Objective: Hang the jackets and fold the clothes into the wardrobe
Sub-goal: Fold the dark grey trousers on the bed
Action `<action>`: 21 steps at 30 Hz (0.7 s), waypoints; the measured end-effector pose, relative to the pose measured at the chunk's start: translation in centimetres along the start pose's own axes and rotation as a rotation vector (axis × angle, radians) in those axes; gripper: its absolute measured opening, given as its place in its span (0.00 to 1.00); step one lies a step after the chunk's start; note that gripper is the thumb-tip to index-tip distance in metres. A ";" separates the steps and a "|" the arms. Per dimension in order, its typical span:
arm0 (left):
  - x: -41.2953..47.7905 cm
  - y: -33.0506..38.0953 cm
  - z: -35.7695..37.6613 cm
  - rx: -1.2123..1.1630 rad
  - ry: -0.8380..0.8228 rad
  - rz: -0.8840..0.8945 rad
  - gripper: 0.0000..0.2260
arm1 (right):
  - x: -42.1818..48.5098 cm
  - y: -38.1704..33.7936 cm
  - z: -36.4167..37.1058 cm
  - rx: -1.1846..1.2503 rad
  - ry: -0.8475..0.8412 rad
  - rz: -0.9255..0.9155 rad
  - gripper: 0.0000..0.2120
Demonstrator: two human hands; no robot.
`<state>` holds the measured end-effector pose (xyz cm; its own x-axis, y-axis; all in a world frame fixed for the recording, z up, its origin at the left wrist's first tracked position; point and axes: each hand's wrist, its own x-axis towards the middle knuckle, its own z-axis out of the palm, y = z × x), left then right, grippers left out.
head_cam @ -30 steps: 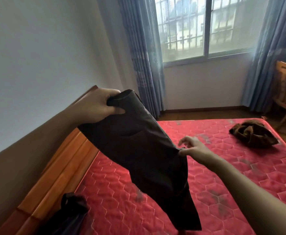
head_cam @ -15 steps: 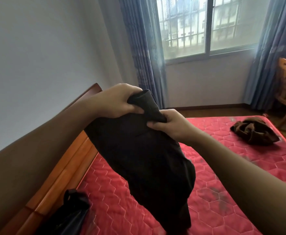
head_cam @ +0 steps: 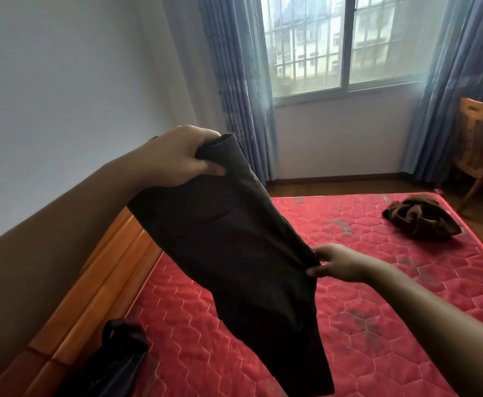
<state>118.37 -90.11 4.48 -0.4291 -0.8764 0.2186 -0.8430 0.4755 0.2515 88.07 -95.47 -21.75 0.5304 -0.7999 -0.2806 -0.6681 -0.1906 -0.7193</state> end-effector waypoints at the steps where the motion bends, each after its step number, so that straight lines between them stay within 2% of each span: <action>1: -0.1 0.0 0.2 -0.002 -0.009 0.017 0.06 | -0.5 -1.8 -0.9 0.062 0.028 -0.051 0.19; 2: -0.2 0.1 0.4 -0.005 -0.021 0.039 0.06 | -1.1 -4.4 -1.8 0.143 0.072 -0.128 0.26; 3: -0.3 0.2 0.8 -0.005 -0.034 0.066 0.06 | -1.7 -7.4 -2.5 0.230 0.109 -0.233 0.29; 5: -0.5 0.6 1.4 0.012 -0.052 0.119 0.05 | -2.3 -13.0 -3.4 0.371 0.132 -0.418 0.26; 8: -1.0 0.5 1.4 -0.014 -0.030 0.160 0.07 | -2.5 -18.2 -2.9 0.346 0.301 -0.521 0.15; 10: -2.0 -0.9 0.5 -0.032 -0.054 0.097 0.09 | -2.5 -19.2 -2.1 0.340 0.422 -0.534 0.13; 13: -5.2 -5.1 -1.1 -0.081 -0.196 -0.071 0.15 | -3.2 -20.1 -1.0 0.503 0.502 -0.495 0.07; 15: -7.7 -7.8 -1.1 -0.195 -0.207 -0.130 0.14 | -3.7 -20.5 -0.5 0.546 0.545 -0.450 0.08; 18: -10.4 -9.9 0.1 -0.535 -0.078 -0.160 0.11 | -4.6 -20.9 0.6 0.557 0.599 -0.387 0.09; 21: -12.1 -9.8 1.8 -0.803 0.107 -0.145 0.13 | -6.2 -21.2 2.1 0.585 0.681 -0.356 0.10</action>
<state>131.23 -84.29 -2.27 -0.2663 -0.9406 0.2105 -0.3813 0.3034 0.8733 100.02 -85.27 -6.06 0.1122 -0.9437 0.3111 -0.0634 -0.3192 -0.9456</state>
